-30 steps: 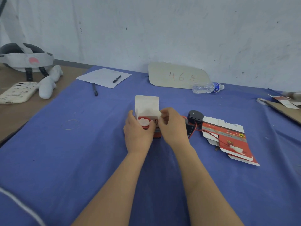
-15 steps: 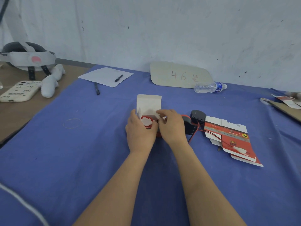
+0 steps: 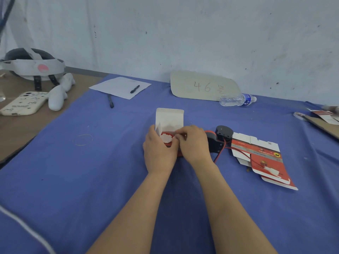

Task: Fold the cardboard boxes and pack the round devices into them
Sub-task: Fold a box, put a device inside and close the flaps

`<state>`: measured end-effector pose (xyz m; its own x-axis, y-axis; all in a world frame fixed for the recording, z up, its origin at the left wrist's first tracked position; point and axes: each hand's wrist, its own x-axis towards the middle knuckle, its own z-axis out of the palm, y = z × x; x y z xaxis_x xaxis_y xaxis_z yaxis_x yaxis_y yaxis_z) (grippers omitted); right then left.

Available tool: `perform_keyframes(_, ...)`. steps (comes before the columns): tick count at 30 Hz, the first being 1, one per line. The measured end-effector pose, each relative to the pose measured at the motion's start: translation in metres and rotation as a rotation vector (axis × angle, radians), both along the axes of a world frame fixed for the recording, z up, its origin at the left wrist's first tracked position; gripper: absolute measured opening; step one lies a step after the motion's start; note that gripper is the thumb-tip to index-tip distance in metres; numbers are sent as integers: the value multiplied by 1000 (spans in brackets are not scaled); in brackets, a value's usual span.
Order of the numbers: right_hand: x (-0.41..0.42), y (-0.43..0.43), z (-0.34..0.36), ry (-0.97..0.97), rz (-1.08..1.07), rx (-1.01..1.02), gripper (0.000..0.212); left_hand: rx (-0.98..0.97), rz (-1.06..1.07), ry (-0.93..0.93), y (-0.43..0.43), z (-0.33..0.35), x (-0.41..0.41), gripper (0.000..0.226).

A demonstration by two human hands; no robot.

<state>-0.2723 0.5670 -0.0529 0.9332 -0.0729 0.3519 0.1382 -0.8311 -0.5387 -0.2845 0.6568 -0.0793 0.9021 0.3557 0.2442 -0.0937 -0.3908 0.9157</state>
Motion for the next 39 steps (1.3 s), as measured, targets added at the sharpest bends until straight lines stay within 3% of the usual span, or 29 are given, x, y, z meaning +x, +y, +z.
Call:
perform_keyframes(3, -4, -1, 2, -1, 5, -71, 15, -4, 8, -2, 1, 0, 0, 48)
perform_keyframes(10, -6, 0, 13, 153, 3, -226, 23, -51, -29, -4, 1, 2, -2, 39)
perform_keyframes(13, 0, 9, 20, 224, -35, -273, 19, -141, -24, -8, 1, 5, -2, 20)
perform_keyframes(16, 5, 14, 26, 304, -93, -309, 23, -288, -33, -25, 0, 10, -4, 41)
perform_keyframes(18, 6, 15, 25, 321, -124, -258, 26, -360, -27, -15, 2, 10, -3, 45)
perform_keyframes(21, 5, 14, 19, 245, -175, -194, 32, -273, -25, 6, 6, 8, 0, 22)
perform_keyframes(26, 0, -1, 15, 152, -236, -184, 62, -161, -62, -11, 4, 5, 1, 33)
perform_keyframes(31, -11, -8, 11, -78, -33, 244, 66, -172, -26, -7, 5, 1, 5, 33)
perform_keyframes(33, -12, -8, 8, -145, 11, 387, 58, -173, -29, -6, 5, 1, 4, 31)
perform_keyframes(35, -11, -11, 7, -117, 25, 460, 30, -169, -39, -9, 6, 2, 3, 29)
perform_keyframes(36, -10, -13, 5, -69, 38, 443, 21, -163, -41, -10, 7, 2, 2, 28)
perform_keyframes(39, -11, -11, -4, 6, 92, 275, 21, -172, -48, -5, 8, 2, 3, 30)
